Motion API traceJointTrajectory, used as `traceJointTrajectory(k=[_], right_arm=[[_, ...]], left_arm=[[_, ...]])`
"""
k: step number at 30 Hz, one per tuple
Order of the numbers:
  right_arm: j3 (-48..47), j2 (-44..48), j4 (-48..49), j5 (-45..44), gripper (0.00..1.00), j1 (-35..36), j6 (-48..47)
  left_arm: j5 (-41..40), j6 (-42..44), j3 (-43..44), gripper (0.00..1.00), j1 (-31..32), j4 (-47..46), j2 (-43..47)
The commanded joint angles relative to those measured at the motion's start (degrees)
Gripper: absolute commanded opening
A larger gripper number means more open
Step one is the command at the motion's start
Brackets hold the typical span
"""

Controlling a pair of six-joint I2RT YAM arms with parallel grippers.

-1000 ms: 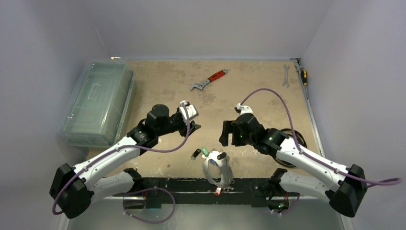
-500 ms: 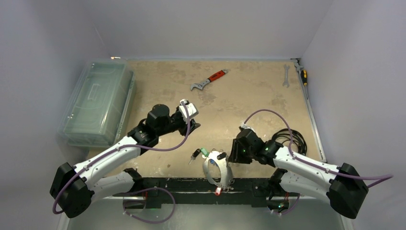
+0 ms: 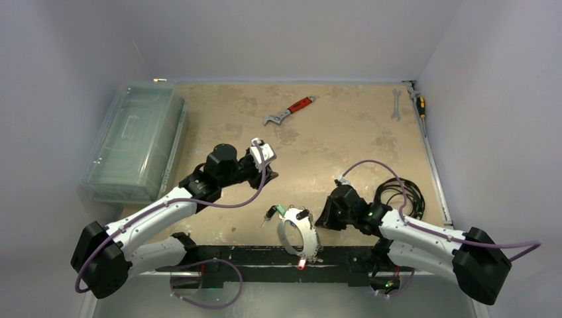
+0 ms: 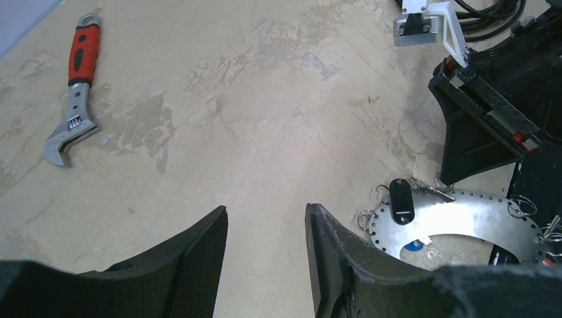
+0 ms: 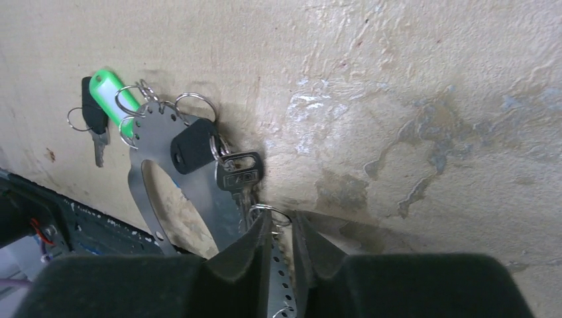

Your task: Put the keys on the keyring

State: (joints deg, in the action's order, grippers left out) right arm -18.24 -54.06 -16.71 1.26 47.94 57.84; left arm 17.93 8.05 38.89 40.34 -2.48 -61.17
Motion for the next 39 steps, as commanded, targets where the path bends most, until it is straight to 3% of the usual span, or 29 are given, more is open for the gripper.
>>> traceJointTrajectory(k=[1, 5, 14, 21, 30, 39], right_arm=[[2.25, -1.12, 1.68, -0.42, 0.15, 0.09, 1.31], [2.60, -1.22, 2.21, -0.80, 0.00, 0.07, 1.31], [1.94, 1.72, 4.01, -5.57, 0.00, 0.13, -0.75], [2.90, 10.70, 7.11, -8.53, 0.00, 0.09, -2.71], [2.51, 12.36, 12.09, -6.19, 0.00, 0.15, -8.75], [-3.24, 17.56, 10.82, -3.26, 0.00, 0.13, -17.25]], left_arm=[[1.40, -0.58, 2.50, 0.45, 0.18, -1.41, -0.01], [1.57, -0.48, 2.50, 0.45, 0.20, -1.36, -0.18], [3.63, -0.05, 2.51, 0.44, 0.26, -1.34, 0.18], [13.36, 0.37, 1.26, 0.45, 0.18, -3.33, 0.71], [29.15, -3.14, 1.33, 0.42, 0.20, -7.38, -2.82], [34.56, -9.15, 1.41, 0.39, 0.72, -13.95, -4.81]])
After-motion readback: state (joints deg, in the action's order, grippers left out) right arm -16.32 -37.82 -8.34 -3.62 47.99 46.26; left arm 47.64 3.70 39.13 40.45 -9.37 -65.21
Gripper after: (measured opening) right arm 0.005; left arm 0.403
